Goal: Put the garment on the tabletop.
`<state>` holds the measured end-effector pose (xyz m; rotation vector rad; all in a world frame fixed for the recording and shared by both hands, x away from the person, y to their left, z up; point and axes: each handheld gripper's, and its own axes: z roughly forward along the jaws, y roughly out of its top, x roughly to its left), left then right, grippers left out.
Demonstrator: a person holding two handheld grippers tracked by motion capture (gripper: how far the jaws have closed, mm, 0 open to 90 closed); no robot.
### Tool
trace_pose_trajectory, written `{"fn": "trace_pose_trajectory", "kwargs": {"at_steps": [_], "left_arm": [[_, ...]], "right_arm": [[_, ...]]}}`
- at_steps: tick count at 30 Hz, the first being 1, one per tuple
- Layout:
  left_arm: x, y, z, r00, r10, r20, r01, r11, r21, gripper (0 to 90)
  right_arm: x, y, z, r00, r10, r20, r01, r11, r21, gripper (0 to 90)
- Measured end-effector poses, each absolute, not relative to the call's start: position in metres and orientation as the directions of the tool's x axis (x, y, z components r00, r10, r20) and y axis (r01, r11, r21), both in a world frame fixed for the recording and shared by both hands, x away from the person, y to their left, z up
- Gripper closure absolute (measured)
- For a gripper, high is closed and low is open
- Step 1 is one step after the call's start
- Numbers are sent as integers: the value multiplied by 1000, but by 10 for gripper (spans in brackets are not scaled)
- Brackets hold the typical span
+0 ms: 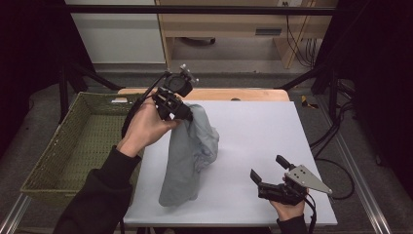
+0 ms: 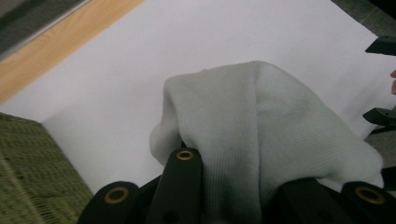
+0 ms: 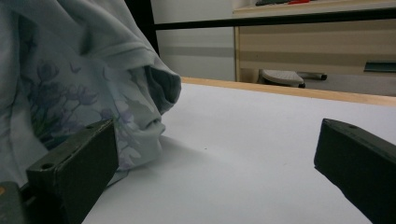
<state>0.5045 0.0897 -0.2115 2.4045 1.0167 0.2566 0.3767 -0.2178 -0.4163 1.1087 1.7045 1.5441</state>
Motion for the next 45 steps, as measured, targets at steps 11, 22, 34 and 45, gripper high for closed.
{"fn": "trace_pose_trajectory", "kwargs": {"at_steps": [11, 22, 34, 45], "left_arm": [[515, 86, -260, 707, 707, -41, 639, -612, 465, 810], [521, 89, -312, 706, 705, -62, 653, -615, 442, 776], [520, 97, -347, 729, 676, -109, 641, -618, 455, 527], [506, 109, -337, 754, 650, -93, 604, -631, 486, 223]], "right_arm": [[376, -218, -416, -485, 867, 119, 207, -18, 978, 1], [377, -217, -418, -487, 865, 124, 211, -21, 977, 1], [378, -217, -418, -490, 864, 118, 209, -15, 978, 1], [378, -217, -418, -493, 861, 124, 212, -20, 977, 1]]}}
